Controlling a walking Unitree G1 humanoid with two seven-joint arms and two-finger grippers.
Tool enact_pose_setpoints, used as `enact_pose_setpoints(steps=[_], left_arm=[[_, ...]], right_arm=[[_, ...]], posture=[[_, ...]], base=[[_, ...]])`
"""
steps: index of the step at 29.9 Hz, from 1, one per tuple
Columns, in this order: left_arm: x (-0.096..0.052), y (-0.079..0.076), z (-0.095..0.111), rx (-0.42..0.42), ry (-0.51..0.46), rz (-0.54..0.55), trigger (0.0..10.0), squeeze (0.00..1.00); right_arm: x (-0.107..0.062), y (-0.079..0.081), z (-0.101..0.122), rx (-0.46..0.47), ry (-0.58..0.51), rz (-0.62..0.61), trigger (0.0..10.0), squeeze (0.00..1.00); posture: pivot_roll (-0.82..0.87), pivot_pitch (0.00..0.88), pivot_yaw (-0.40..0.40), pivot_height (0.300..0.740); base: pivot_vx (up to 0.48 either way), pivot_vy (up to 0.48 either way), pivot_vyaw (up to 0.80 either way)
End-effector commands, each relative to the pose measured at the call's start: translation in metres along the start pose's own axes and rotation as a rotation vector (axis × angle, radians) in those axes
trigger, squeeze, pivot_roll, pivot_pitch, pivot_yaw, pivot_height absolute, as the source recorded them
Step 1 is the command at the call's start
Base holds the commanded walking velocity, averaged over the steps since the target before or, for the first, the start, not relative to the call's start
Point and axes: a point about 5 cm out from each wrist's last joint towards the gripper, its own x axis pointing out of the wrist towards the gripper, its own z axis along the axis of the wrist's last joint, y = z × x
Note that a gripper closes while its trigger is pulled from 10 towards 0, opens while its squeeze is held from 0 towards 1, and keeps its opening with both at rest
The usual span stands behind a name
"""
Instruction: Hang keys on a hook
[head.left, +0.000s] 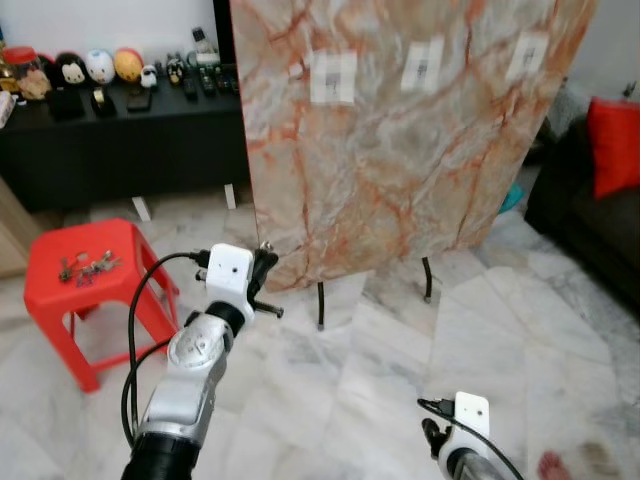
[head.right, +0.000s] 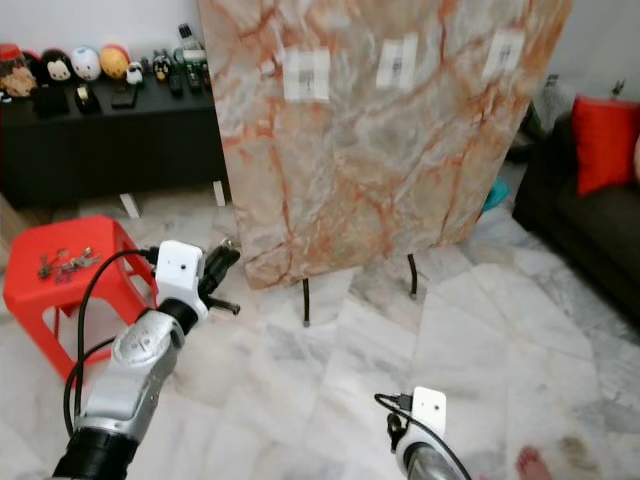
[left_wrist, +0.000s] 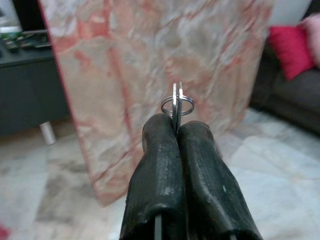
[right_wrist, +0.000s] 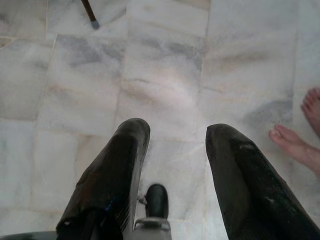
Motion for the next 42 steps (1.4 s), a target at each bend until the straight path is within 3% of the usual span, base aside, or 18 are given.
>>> enact_pose_setpoints(steps=[1,13,22,42], left_arm=[[-0.0026,0.0042,0.0012,0.006,-0.011,0.012,10.0,0.00],[-0.0014,0.0010,0.0019,0.006,-0.005,-0.003,10.0,0.00],[-0.0021,0.0003,0.0004,0.012,0.001,-0.003,10.0,0.00],[-0.0019,-0.0013,0.0005,0.012,0.002,-0.005,10.0,0.00]], right_arm=[[0.0006,0.0024,0.0021,-0.004,-0.007,0.001,10.0,0.00],[0.0010,0.0019,0.0052,0.003,-0.019,0.000,10.0,0.00],[0.0007,-0.0002,0.0038,0.004,-0.009,-0.003,10.0,0.00],[0.0007,0.0015,0.0036,0.001,-0.013,0.007,10.0,0.00]], posture=[[0.09,0.000,-0.072,0.740],[0.09,0.000,-0.072,0.740],[0.09,0.000,-0.072,0.740],[0.09,0.000,-0.074,0.740]], base=[[0.000,0.000,0.00],[0.000,0.000,0.00],[0.253,0.000,-0.49],[0.280,0.000,0.00]])
